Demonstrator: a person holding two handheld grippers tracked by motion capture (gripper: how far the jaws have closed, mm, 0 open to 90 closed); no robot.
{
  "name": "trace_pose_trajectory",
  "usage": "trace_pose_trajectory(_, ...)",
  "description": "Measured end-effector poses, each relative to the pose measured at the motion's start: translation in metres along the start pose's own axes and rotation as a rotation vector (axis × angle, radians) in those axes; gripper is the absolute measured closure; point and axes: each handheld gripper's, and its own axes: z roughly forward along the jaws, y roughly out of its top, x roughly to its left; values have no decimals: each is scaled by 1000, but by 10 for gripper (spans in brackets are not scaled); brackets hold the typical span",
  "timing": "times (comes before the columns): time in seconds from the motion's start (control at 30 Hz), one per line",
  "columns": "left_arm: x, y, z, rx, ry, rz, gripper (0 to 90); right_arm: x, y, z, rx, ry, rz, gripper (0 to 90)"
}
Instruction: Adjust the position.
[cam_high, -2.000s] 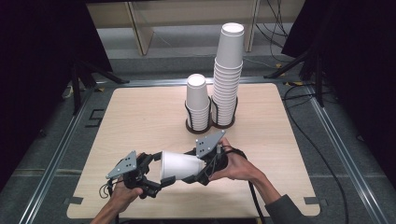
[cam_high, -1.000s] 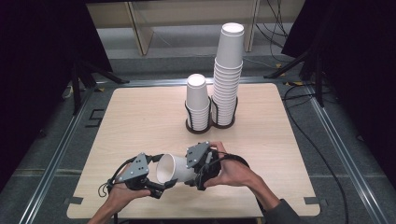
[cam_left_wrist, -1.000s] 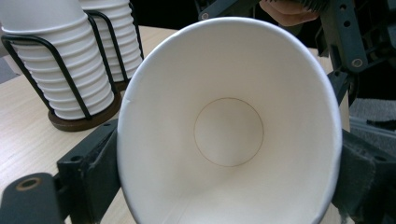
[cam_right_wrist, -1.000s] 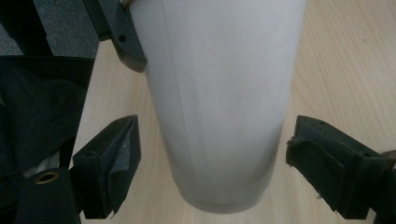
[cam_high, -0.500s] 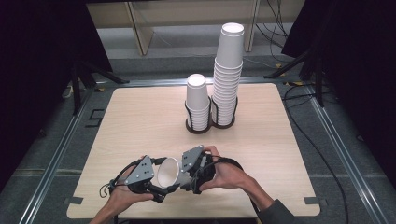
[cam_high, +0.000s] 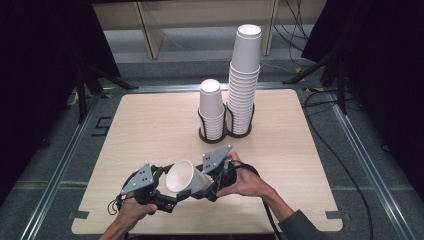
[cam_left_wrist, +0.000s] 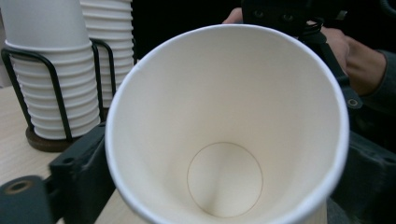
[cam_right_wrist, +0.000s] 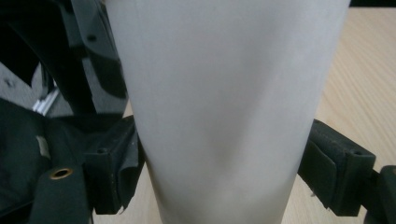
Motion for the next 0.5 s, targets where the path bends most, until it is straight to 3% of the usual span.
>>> trace_pose_trajectory(0.07, -1, 0, 1, -32, 5, -24, 76, -1, 0, -1, -26, 1, 11, 212)
trace_pose_trajectory(0.27, 0, 0, 1, -61, 31, -59, 49, -1, 0, 4, -59, -4, 36, 210)
trace_pose_trajectory(0.5, -1, 0, 2, -69, 44, -51, 76, 0, -1, 12, -80, 14, 57, 209)
